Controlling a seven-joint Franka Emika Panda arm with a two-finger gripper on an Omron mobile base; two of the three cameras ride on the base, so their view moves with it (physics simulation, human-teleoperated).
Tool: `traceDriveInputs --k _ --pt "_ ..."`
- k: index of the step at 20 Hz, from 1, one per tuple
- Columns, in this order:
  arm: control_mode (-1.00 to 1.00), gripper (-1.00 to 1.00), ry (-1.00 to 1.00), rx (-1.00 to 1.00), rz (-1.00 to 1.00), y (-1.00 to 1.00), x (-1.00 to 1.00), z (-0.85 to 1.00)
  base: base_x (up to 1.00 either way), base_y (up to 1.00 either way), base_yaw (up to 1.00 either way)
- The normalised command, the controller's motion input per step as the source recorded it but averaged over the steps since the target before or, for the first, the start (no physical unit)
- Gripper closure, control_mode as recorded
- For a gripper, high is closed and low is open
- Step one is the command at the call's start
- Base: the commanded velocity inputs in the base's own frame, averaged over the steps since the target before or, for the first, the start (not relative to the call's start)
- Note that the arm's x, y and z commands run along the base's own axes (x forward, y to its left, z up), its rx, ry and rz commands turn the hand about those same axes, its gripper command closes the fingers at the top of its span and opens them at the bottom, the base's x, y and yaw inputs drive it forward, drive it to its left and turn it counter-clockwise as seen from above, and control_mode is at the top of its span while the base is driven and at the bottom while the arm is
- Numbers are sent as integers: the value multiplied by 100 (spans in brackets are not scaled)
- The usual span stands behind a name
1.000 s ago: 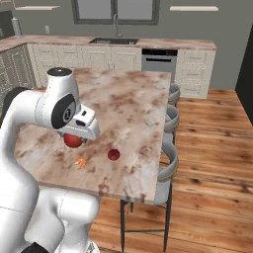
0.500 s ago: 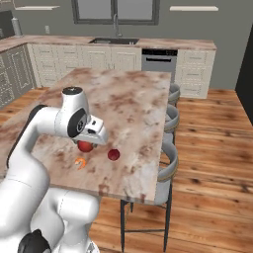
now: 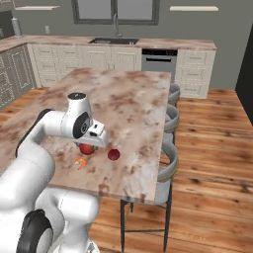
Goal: Open the fridge, remove the pear, onion, and shrimp, and place them on any counter.
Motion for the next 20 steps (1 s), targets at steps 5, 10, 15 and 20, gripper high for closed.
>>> traceDriveInputs --k 5,10,15,20 --pt "-100 100 6 0 0 2 60 -35 0 0 0" --pt "-100 100 5 0 0 0 49 -57 0 0 0" --pt "-100 100 8 0 0 0 26 -63 0 0 0" --pt "-100 100 1 -1 0 0 1 -22 0 0 0"
